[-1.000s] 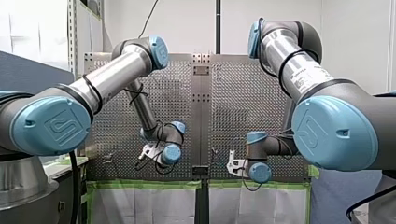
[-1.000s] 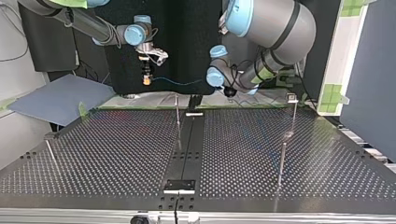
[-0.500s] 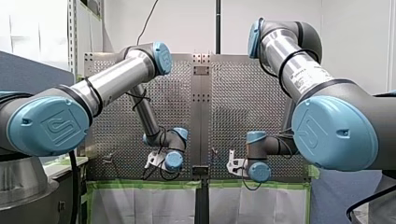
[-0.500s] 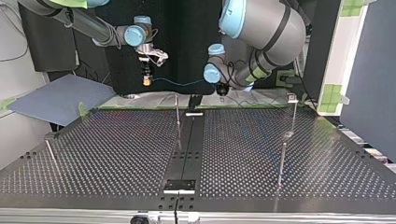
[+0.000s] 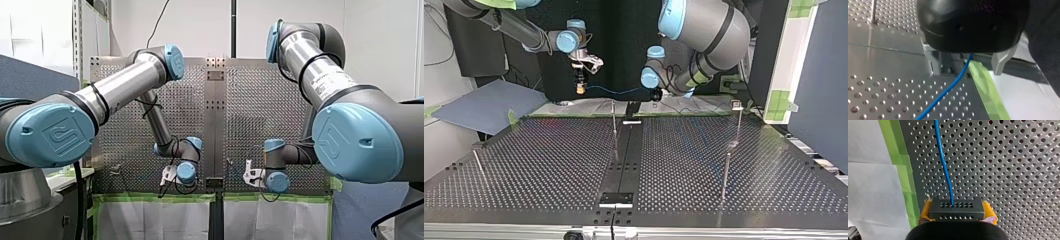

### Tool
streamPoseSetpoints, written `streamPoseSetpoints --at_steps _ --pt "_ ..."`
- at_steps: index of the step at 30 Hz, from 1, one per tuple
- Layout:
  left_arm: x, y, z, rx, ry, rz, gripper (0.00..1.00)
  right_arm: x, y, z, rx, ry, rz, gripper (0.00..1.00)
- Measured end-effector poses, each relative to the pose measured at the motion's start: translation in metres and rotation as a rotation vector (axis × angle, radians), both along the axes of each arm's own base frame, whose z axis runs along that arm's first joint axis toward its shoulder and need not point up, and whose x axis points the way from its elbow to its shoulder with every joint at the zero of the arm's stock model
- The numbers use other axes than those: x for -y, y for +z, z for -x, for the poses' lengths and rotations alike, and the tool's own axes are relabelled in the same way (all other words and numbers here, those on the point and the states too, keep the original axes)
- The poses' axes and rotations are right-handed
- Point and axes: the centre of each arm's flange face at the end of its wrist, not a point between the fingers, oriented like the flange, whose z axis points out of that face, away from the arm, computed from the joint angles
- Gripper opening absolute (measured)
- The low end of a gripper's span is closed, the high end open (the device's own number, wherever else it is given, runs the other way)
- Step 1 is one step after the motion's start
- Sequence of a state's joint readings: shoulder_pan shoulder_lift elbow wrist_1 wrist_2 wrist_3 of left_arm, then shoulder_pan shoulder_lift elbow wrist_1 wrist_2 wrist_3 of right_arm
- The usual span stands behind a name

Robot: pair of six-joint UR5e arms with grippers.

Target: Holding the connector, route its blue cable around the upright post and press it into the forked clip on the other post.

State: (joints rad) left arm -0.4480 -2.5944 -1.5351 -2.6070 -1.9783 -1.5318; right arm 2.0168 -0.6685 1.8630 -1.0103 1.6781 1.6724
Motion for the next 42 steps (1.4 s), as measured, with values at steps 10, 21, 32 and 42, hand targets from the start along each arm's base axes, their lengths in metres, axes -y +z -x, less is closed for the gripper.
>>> streamPoseSetpoints --at_steps 10,21,32,42 --pt "0.008 -0.001 0.000 -0.013 -0.040 0.109 1.00 0.005 0.002 -0.002 0.001 -0.001 0.002 0.00" --pt "0.005 -0.007 0.001 -0.025 -0.066 0.231 1.00 0.008 0.004 -0.003 -0.001 0.001 0.010 0.00" --pt "-0.003 -0.015 0.006 -0.022 -0.091 0.355 1.00 0.009 0.004 -0.004 -0.008 0.004 0.021 0.00" --pt "0.003 -0.015 0.006 -0.040 -0.134 0.478 1.00 0.008 0.004 -0.006 -0.002 0.031 0.026 0.00"
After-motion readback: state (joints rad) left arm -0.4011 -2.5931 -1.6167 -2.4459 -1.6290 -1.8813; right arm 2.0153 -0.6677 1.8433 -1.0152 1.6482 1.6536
